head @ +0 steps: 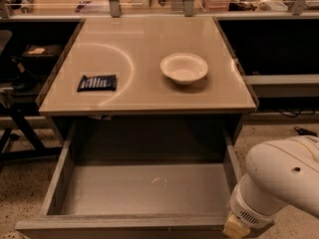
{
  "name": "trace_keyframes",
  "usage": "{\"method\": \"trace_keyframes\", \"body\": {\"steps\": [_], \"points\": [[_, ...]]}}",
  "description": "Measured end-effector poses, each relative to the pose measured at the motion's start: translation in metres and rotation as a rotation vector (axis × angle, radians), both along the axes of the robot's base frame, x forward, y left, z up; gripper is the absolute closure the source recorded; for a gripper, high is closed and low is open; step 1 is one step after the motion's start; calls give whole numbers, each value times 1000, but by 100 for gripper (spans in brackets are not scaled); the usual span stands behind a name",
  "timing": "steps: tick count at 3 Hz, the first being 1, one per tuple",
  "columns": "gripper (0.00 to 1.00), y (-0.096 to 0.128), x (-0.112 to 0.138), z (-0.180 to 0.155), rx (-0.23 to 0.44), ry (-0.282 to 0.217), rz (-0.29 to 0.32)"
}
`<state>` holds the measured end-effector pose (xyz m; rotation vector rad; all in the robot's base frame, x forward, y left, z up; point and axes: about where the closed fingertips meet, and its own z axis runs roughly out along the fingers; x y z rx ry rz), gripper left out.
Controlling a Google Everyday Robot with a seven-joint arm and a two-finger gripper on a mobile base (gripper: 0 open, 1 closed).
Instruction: Open top drawer
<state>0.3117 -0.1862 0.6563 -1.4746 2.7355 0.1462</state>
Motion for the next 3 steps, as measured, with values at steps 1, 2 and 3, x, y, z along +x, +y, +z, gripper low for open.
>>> {"method": "trace_keyframes", "body": {"steps": [1,2,3], "points": [[100,-2,-7,0,-2,12,-13],[83,1,-8,1,-2,12,-13],[59,1,-8,1,-2,12,-13]]}}
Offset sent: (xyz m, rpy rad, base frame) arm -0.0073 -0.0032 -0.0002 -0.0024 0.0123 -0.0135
